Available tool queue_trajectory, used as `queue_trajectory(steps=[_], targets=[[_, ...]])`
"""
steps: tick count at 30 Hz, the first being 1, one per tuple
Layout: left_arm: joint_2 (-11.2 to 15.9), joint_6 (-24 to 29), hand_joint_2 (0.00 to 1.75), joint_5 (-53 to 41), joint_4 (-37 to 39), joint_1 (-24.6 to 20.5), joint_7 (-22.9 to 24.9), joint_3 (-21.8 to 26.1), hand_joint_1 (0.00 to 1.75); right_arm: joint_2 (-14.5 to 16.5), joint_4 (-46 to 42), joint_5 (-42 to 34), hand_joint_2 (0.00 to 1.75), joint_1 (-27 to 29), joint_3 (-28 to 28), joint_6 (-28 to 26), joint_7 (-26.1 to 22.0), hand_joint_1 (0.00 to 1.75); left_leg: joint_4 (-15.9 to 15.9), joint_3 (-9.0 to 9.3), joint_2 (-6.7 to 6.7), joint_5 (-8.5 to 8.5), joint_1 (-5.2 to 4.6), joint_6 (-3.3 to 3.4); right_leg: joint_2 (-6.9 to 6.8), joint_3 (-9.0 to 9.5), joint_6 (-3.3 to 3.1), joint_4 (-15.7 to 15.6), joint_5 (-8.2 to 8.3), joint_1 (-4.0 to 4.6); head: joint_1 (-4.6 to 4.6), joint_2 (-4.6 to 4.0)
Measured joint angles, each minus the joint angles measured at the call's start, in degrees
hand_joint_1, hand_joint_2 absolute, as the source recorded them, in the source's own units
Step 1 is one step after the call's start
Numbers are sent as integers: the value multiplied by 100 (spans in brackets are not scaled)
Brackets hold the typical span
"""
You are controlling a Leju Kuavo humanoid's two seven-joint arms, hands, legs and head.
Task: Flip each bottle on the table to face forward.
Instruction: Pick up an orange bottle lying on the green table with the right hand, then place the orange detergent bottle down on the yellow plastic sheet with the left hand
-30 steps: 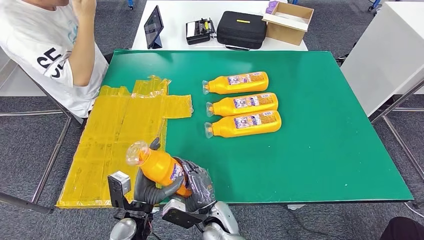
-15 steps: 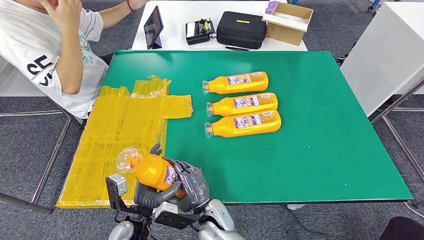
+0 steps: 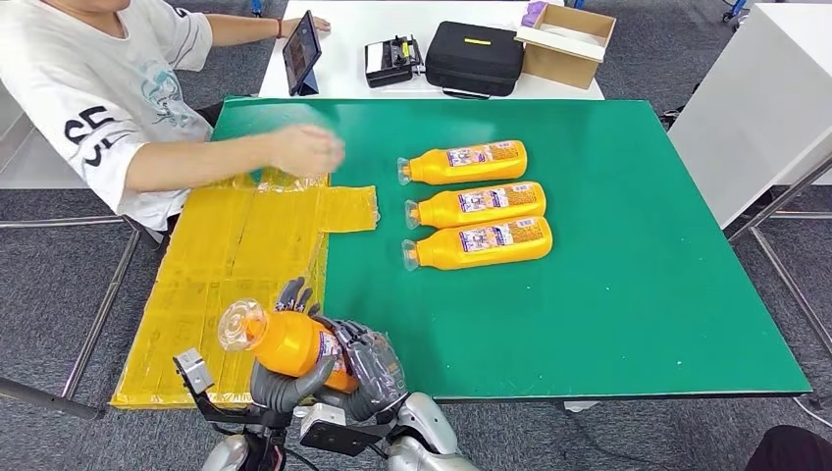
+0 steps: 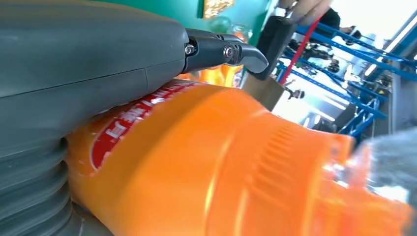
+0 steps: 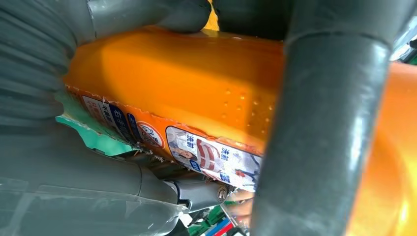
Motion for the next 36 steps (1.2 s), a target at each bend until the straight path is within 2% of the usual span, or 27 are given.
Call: queue_trajectory(steps=[4, 8, 10, 14, 29, 30, 31, 33, 34, 35, 36], targets=[[0, 24, 175, -37, -77, 32, 1, 7, 0, 0, -2, 8, 175, -5, 20, 40, 50, 175, 0, 0, 1, 0, 0, 0, 0, -1, 0, 0, 0, 0, 0, 0], [0, 117, 175, -207, -113, 40, -27, 6, 12, 0, -21, 17, 175, -6, 20, 104, 112, 175, 0, 1, 2, 0, 0, 0, 0, -1, 0, 0, 0, 0, 0, 0], [-1, 188, 175, -344, -132, 42, -64, 2, 12, 0, -34, 18, 175, -7, 20, 129, 143, 175, 0, 2, 3, 0, 0, 0, 0, 0, 0, 0, 0, 0, 0, 0], [-2, 240, 175, -475, -150, 46, -92, -8, 175, 0, -53, 19, 175, -8, 20, 143, 176, 175, 0, 4, 3, 0, 0, 0, 0, 2, 0, 0, 0, 0, 0, 0], [-3, 323, 175, -691, -153, 30, -192, -11, 175, 0, -84, 13, 175, -5, 20, 214, 196, 175, 0, 7, 6, 0, 0, 0, 0, 3, 0, 0, 0, 0, 0, 0], [-3, 331, 175, -691, -154, 29, -191, -11, 175, 0, -86, 13, 175, -4, 20, 214, 201, 168, 0, 7, 6, 0, 0, 0, 0, 4, 0, 0, 0, 0, 0, 0], [-4, 337, 175, -690, -158, 29, -190, -11, 175, 0, -88, 12, 175, -4, 20, 214, 208, 137, 0, 7, 6, 0, 0, 0, 0, 4, 0, 0, 0, 0, 0, 0], [-4, 338, 175, -683, -174, 29, -186, -11, 175, 0, -96, 15, 175, -4, 20, 212, 224, 50, 0, 7, 6, 0, 0, 0, 0, 4, 0, 0, 0, 0, 0, 0], [-4, 337, 175, -679, -188, 28, -185, -10, 175, 0, -101, 22, 175, -5, 20, 205, 234, 13, 0, 7, 6, 0, 0, 0, 0, 4, 0, 0, 0, 0, 0, 0], [-4, 335, 175, -675, -208, 27, -185, -9, 175, 0, -108, 33, 131, -5, 18, 185, 247, 0, 0, 7, 6, 0, 0, 0, 0, 4, 0, 0, 0, 0, 0, 0], [-4, 334, 175, -674, -233, 25, -182, -8, 175, 0, -119, 43, 87, -4, 15, 150, 262, 0, 0, 7, 6, 0, 0, 0, 0, 4, 0, 0, 0, 0, 0, 0]])
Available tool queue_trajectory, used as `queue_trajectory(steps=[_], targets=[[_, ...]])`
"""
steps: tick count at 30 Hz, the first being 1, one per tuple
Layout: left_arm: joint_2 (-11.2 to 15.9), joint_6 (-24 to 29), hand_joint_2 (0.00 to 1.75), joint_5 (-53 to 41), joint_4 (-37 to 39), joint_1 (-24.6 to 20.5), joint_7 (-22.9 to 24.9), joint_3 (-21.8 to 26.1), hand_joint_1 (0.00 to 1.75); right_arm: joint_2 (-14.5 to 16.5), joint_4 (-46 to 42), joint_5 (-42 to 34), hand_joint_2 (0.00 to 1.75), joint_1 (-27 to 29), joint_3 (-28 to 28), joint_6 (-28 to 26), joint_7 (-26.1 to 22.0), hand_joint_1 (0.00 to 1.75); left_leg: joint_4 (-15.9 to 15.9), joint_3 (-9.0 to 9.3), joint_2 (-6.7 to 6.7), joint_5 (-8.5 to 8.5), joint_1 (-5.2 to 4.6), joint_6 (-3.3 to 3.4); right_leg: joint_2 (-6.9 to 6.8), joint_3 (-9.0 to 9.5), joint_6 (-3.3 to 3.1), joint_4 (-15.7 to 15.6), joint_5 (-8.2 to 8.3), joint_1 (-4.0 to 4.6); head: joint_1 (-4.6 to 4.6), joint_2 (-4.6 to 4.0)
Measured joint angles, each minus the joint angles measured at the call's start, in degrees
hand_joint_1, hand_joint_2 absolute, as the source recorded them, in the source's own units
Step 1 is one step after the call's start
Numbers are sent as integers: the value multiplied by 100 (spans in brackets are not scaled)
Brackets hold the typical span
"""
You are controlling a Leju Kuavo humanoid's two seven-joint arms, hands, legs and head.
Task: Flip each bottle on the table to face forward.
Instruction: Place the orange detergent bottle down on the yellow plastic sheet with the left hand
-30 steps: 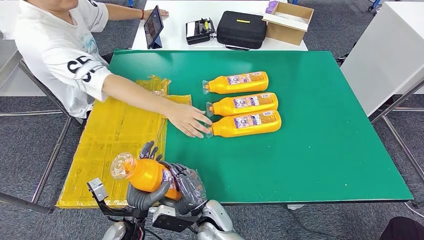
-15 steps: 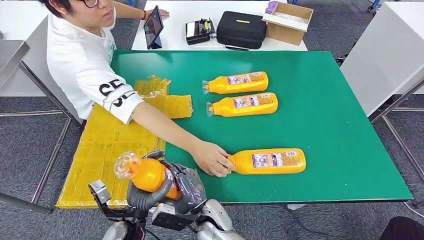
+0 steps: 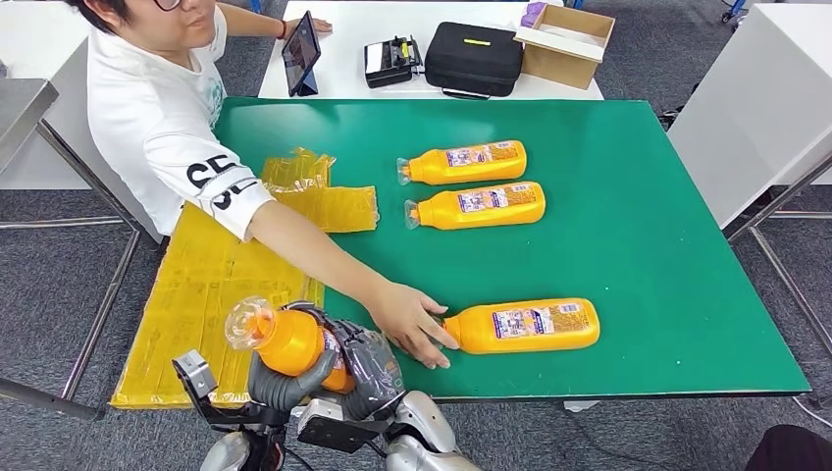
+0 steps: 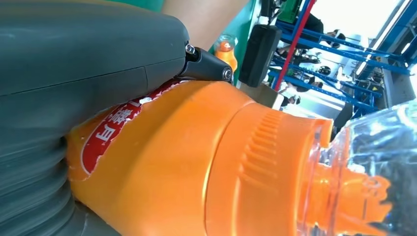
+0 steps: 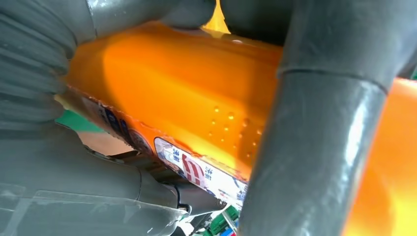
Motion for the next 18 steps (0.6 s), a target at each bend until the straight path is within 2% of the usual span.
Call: queue_trajectory(steps=[2, 5, 11, 18], targets=[[0, 16, 175, -5, -67, -2, 15, 2, 175, 0, -38, 4, 0, 9, -14, -98, 28, 0, 0, -1, 0, 0, 0, 0, 0, 0, 0, 0, 0, 0, 0, 0], [-4, 207, 175, -52, -237, -1, 24, 8, 175, -9, -219, -173, 0, 50, -60, -242, 26, 0, 0, -3, -1, 0, 0, 0, 0, 0, 0, 1, 0, 0, 0, 0], [-34, 1110, 175, -175, -749, -41, -13, 234, 175, -80, -1199, -805, 0, 276, -380, -375, -52, 0, 0, -8, -4, 0, 0, 0, 0, -3, 0, 1, 0, 0, 1, 0], [-37, 1611, 175, -187, -1045, -177, -44, 511, 175, -129, -2164, -1354, 0, 536, -733, -524, -317, 0, 0, -8, -4, 0, 0, 0, 0, -4, 0, 1, 0, 0, 0, 0]])
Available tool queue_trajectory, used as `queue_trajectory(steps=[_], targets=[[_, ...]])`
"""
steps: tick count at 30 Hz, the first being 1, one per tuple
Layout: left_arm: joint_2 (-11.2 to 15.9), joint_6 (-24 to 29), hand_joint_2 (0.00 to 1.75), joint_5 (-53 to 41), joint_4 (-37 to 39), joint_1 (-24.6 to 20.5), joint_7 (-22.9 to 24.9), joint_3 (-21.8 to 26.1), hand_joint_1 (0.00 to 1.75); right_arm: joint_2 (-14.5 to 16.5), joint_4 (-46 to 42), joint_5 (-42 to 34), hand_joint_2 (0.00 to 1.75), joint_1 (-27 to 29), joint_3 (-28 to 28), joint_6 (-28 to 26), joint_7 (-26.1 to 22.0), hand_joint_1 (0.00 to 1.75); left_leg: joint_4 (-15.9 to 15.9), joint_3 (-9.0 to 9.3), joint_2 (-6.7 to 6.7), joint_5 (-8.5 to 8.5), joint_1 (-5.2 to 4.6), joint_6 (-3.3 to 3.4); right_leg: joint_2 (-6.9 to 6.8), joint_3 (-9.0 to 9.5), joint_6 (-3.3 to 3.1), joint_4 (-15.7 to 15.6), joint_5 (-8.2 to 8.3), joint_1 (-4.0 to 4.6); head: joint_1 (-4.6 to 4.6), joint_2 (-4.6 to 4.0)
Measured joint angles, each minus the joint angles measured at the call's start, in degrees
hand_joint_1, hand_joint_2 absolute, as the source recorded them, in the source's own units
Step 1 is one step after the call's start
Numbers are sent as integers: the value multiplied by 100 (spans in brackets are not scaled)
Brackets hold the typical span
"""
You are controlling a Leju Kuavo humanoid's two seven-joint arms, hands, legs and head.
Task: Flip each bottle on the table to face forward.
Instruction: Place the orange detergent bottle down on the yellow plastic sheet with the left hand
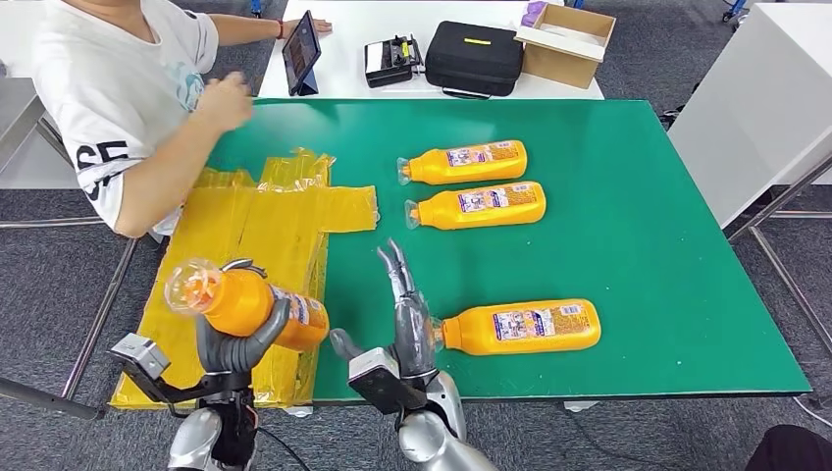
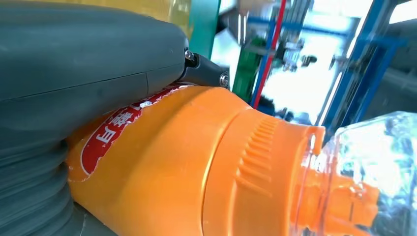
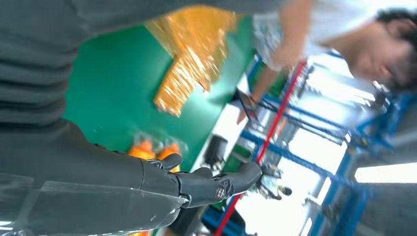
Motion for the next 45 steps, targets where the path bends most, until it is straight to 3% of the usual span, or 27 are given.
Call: queue_trajectory(steps=[8, 12, 18, 24, 28, 35, 40, 45], targets=[[-8, 194, 175, -6, -65, -92, -48, 112, 175, -9, -450, -163, 0, 139, -190, -34, -91, 0, 0, 0, -1, 0, 0, 0, 0, 0, 0, 0, 0, 0, 0, 0], [-38, 1220, 175, -506, -32, -260, -338, 244, 175, -10, -683, -595, 0, 200, -267, -34, -262, 0, 0, -1, -3, 1, 0, 0, -1, -2, 0, 0, 0, 0, 1, 0], [104, 3292, 175, -3712, 783, -1118, -662, 267, 175, 7, -1070, -999, 0, 154, -262, 237, -352, 0, 0, -2, -10, 10, 0, -8, -2, 2, 1, 5, 2, 0, 1, 0], [541, 4308, 175, -6958, 2490, -2282, 130, 14, 175, 42, -1254, -1188, 0, -48, -100, 545, -335, 0, 0, -2, -5, 20, 0, -13, 0, -2, -16, 17, 14, 0, 0, 0], [872, 4374, 175, -8181, 3466, -2789, 597, -154, 175, 38, -1266, -1225, 0, -70, -33, 695, -328, 0, 0, -3, -2, 20, 0, -13, 1, -11, -16, 26, 14, 0, 1, 0], [1152, 4283, 175, -8561, 4379, -3158, 782, -328, 175, 29, -1266, -1245, 0, -84, 19, 767, -328, 0, 0, -11, -4, 21, 1, -14, 0, -18, -16, 29, 13, 0, 1, 0], [1370, 2894, 175, -9003, 4972, -3472, 1083, -590, 175, 23, -1266, -1229, 0, -89, 52, 1009, -325, 0, 0, -11, 0, 25, 1, -20, 1, -20, -17, 29, 14, 0, 1, 0], [1532, 2407, 175, -8961, 5346, -3712, 1187, -683, 175, 22, -1266, -1186, 0, -96, 84, 1121, -297, 0, 0, -12, -4, 28, 2, -25, 0, -21, -17, 33, 14, 1, 0, 0]])
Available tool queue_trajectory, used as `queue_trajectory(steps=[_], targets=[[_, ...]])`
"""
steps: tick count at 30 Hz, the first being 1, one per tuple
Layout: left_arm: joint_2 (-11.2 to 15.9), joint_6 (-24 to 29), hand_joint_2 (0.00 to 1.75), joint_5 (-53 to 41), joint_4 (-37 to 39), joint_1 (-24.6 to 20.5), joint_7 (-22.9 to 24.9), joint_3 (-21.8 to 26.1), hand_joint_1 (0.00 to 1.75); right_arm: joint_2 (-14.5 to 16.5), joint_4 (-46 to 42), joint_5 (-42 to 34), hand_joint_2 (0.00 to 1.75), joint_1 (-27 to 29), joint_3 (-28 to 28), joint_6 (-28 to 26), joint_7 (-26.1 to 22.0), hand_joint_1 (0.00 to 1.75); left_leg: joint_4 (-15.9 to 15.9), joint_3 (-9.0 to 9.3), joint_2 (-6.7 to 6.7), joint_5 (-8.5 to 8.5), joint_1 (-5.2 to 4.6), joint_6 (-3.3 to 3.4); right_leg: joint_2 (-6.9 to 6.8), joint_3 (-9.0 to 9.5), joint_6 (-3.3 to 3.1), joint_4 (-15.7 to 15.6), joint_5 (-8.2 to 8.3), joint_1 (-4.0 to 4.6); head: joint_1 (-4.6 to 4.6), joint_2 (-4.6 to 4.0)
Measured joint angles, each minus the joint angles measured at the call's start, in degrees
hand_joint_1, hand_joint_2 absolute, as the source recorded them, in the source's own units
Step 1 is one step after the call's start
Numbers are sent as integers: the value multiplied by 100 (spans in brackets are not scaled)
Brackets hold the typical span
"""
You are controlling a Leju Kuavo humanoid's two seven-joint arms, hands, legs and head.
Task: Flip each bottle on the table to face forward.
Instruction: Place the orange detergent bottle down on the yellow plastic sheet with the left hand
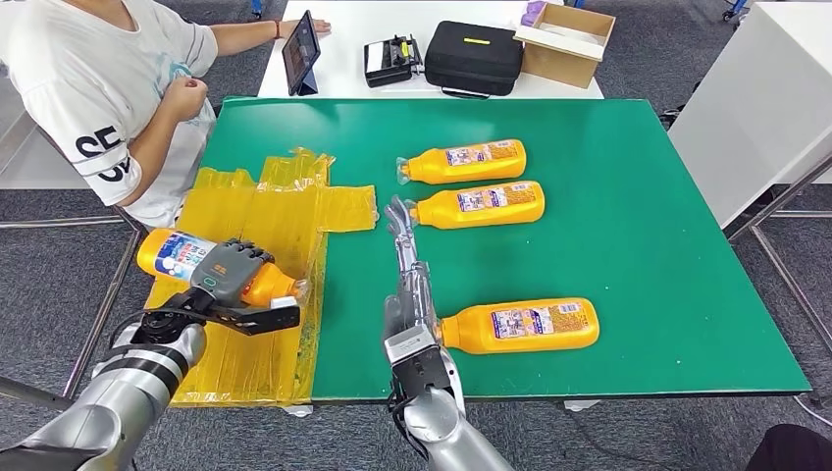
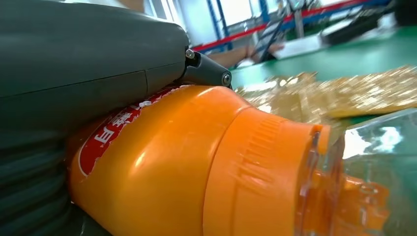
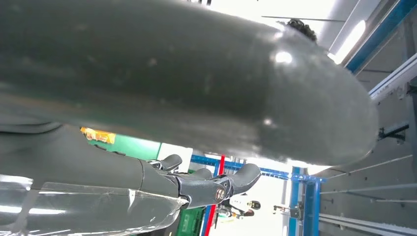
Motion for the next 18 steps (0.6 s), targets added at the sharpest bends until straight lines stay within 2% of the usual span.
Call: queue_trajectory(steps=[8, 13, 14, 17, 18], targets=[[89, -715, 175, 23, 299, -286, 379, -5, 175, -2, 34, 84, 0, -10, 39, 129, 97, 0, 0, -1, -1, 0, 0, 0, 0, 1, 0, 1, 0, -1, 1, 0], [107, -935, 175, 146, 403, -371, 510, 3, 175, -2, 86, 115, 0, -16, 68, 205, 123, 0, 0, 1, -1, 1, 0, -1, 0, 1, 0, 6, 0, 0, 1, 0], [110, -962, 175, 234, 414, -371, 508, 17, 166, -2, 96, 116, 0, -17, 73, 214, 128, 0, 0, 2, -1, 1, 0, -1, 0, 1, 0, 8, 0, 0, 1, 0], [112, -1029, 175, 479, 438, -349, 423, 97, 37, -2, 128, 128, 0, -20, 81, 230, 147, 0, 0, 2, -2, 1, 0, -2, 0, 1, 0, 11, 0, 0, 0, 0], [111, -1023, 175, 543, 442, -328, 365, 128, 2, -2, 140, 132, 0, -20, 84, 240, 152, 0, 0, 3, -2, 1, 0, -2, 0, 1, 0, 11, 0, 0, 0, 0]])
